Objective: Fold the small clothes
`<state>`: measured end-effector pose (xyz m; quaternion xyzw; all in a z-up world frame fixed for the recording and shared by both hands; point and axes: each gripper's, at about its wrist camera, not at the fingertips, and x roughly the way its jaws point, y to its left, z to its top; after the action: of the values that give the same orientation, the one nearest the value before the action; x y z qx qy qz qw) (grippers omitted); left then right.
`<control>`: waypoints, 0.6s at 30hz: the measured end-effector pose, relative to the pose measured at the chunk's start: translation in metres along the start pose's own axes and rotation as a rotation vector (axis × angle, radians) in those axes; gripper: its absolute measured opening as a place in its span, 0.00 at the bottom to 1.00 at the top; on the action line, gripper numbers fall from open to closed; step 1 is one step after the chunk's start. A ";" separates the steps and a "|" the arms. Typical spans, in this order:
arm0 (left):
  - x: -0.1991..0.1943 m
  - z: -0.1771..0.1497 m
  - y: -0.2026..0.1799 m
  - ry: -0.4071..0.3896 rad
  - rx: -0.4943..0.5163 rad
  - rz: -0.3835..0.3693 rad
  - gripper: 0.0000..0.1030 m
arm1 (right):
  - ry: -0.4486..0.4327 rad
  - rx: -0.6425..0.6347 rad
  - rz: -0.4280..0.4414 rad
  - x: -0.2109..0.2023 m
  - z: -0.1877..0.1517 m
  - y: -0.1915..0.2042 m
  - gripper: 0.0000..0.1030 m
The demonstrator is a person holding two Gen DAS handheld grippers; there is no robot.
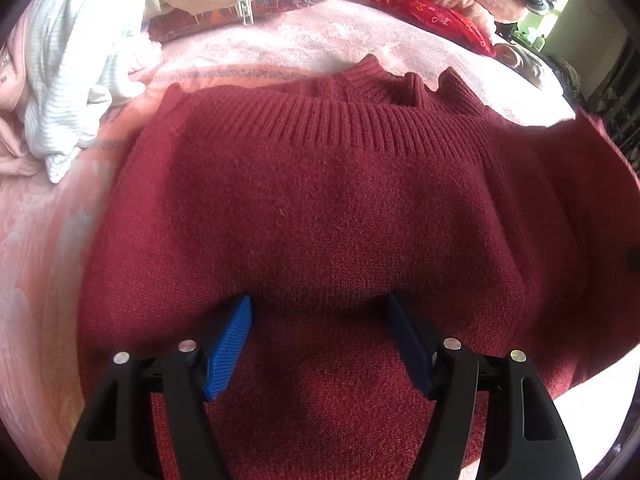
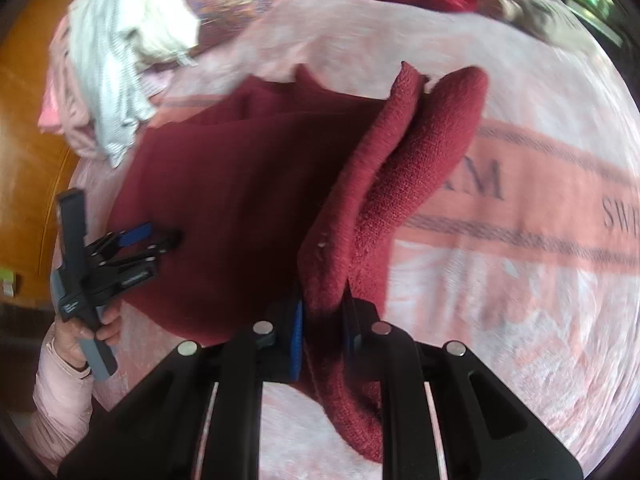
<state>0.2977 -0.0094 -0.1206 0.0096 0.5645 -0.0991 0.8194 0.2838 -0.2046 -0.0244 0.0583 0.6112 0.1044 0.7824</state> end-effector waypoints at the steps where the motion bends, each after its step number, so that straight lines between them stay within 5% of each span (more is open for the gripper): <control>1: 0.000 0.000 0.001 0.001 -0.001 -0.005 0.67 | 0.005 -0.026 0.009 0.005 0.003 0.017 0.13; 10: -0.005 -0.002 0.020 -0.005 -0.025 -0.100 0.68 | 0.106 -0.149 0.001 0.084 0.008 0.092 0.15; 15: -0.007 -0.003 0.021 -0.010 -0.030 -0.122 0.69 | 0.121 -0.123 0.120 0.085 0.011 0.093 0.50; 18: -0.014 -0.002 0.024 -0.006 -0.070 -0.146 0.67 | 0.099 -0.110 0.184 0.072 0.011 0.088 0.47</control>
<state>0.2955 0.0168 -0.1107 -0.0606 0.5645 -0.1388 0.8114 0.3032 -0.1023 -0.0703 0.0659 0.6345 0.2117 0.7405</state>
